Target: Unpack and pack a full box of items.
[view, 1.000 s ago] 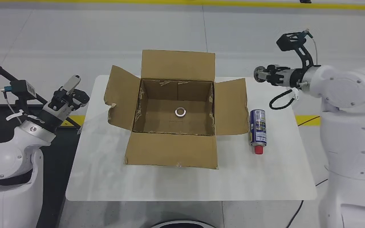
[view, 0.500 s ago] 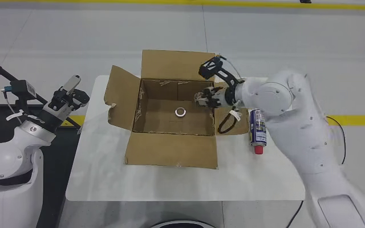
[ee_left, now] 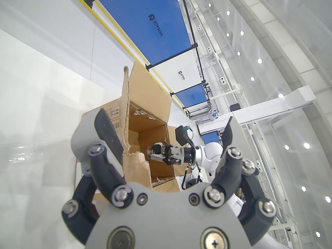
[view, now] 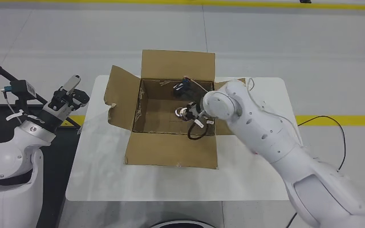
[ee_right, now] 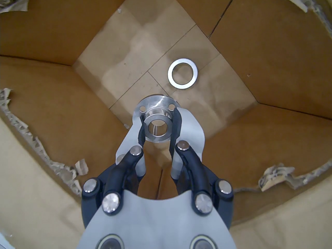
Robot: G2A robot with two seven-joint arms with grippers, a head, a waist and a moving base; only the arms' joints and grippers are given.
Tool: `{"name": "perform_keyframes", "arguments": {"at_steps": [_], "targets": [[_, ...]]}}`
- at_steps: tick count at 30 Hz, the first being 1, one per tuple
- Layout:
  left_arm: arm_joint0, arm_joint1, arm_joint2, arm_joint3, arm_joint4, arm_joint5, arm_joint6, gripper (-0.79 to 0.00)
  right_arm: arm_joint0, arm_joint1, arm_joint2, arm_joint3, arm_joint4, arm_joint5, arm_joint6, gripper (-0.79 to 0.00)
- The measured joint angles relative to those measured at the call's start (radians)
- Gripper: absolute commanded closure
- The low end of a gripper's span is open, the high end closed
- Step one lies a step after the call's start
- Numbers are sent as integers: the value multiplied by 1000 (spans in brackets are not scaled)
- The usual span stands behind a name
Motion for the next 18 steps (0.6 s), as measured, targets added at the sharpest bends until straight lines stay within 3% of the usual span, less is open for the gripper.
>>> {"name": "perform_keyframes", "arguments": {"at_steps": [10, 18], "targets": [[0, 0, 0, 0, 0, 0, 0, -785, 56, -104, -107, 238, -14, -9, -32, 0], [0, 0, 0, 0, 0, 0, 0, -785, 80, -161, -130, 353, -5, -38, -48, -175]]}}
